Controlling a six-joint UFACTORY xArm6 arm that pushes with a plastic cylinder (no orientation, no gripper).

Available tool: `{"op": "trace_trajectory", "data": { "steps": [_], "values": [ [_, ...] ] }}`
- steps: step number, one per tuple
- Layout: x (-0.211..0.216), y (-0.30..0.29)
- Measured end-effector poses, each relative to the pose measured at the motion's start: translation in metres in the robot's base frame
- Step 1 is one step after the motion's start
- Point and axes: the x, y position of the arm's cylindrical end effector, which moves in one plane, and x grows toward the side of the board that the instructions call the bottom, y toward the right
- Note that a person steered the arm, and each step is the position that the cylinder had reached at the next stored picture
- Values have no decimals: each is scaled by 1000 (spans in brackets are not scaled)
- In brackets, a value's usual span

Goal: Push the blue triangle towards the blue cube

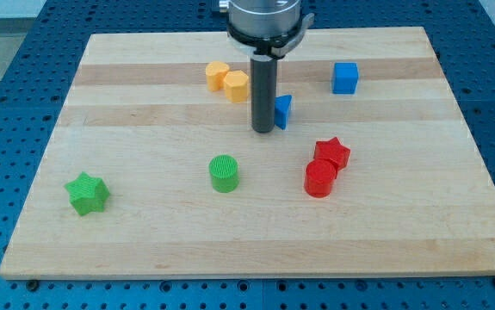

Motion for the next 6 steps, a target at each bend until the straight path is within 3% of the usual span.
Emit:
{"op": "trace_trajectory", "data": {
  "steps": [6],
  "values": [
    [-12, -43]
  ]
}}
